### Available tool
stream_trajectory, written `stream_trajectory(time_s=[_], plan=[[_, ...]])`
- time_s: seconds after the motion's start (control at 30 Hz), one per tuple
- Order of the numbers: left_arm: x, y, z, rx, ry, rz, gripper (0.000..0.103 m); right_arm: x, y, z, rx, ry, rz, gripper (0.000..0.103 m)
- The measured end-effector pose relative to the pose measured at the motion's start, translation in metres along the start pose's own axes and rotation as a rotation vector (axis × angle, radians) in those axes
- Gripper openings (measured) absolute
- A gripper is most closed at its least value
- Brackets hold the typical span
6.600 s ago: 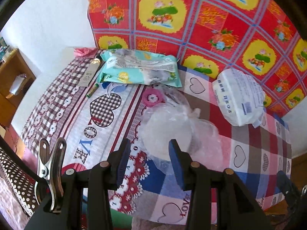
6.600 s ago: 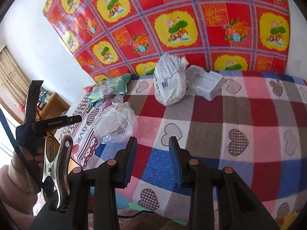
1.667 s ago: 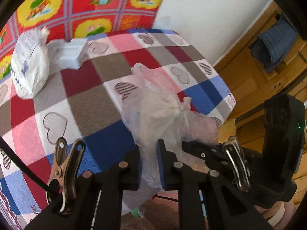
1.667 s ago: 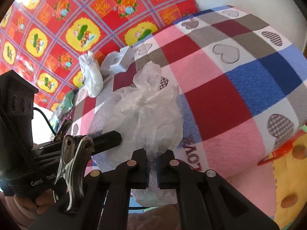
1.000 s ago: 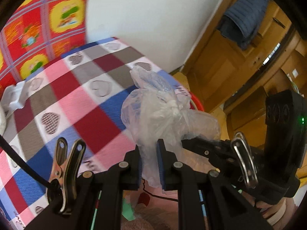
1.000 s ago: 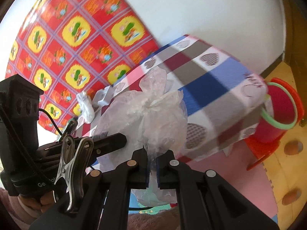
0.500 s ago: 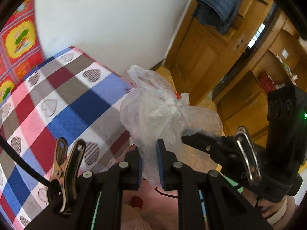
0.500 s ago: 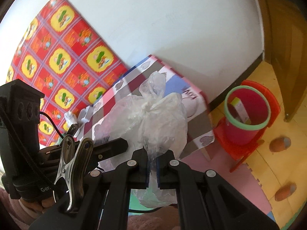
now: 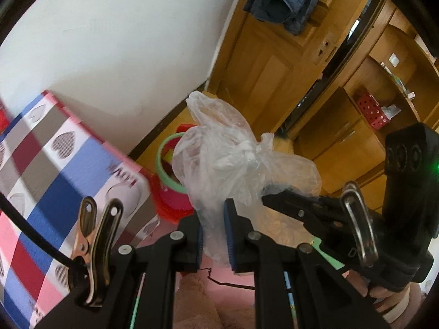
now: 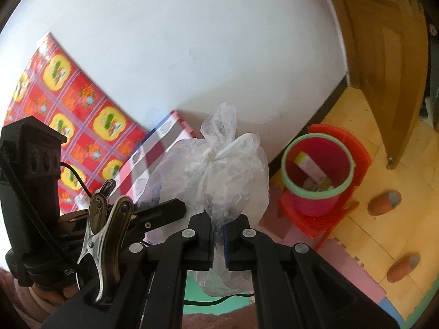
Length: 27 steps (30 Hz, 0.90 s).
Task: Collect trash
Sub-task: 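Carry the clear plastic bag in both tools over to the red bucket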
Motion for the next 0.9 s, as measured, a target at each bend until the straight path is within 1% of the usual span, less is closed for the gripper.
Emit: stream_trajectory(time_s=[0.1, 0.23, 0.37, 0.47, 0.67, 0.83, 0.9], plan=[[0.005, -0.023, 0.014, -0.003, 0.017, -0.004, 0.014, 0.019, -0.015, 0.0, -0.01, 0.006, 0.02, 0.006], [0.009, -0.046, 0.031, -0.017, 0.016, -0.011, 0.014, 0.039, -0.035, 0.001, -0.013, 0.029, 0.008, 0.006], [0.008, -0.066, 0.044, -0.024, -0.011, -0.008, 0.014, 0.055, -0.054, 0.007, -0.02, 0.022, 0.012, 0.006], [0.005, -0.077, 0.052, -0.036, -0.012, -0.03, 0.014, 0.064, -0.063, 0.014, -0.031, 0.017, 0.013, 0.006], [-0.003, -0.095, 0.068, -0.062, -0.037, -0.067, 0.014, 0.078, -0.084, 0.028, -0.064, -0.001, 0.005, 0.006], [-0.007, -0.11, 0.085, -0.089, -0.047, -0.135, 0.014, 0.089, -0.098, 0.043, -0.111, -0.015, -0.036, 0.006], [-0.008, -0.116, 0.092, -0.093, -0.063, -0.144, 0.014, 0.093, -0.104, 0.048, -0.129, -0.025, -0.049, 0.006]])
Point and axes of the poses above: each gripper's, at about its wrist camera, not at the fingertips, and z roughly the way its jaws point, x to its right, y to its underside, the point moved 8 cm from there along z, roughly the way its jaws point, and after that the axes turned 14 degrees about -x, right-handed, at the moved point
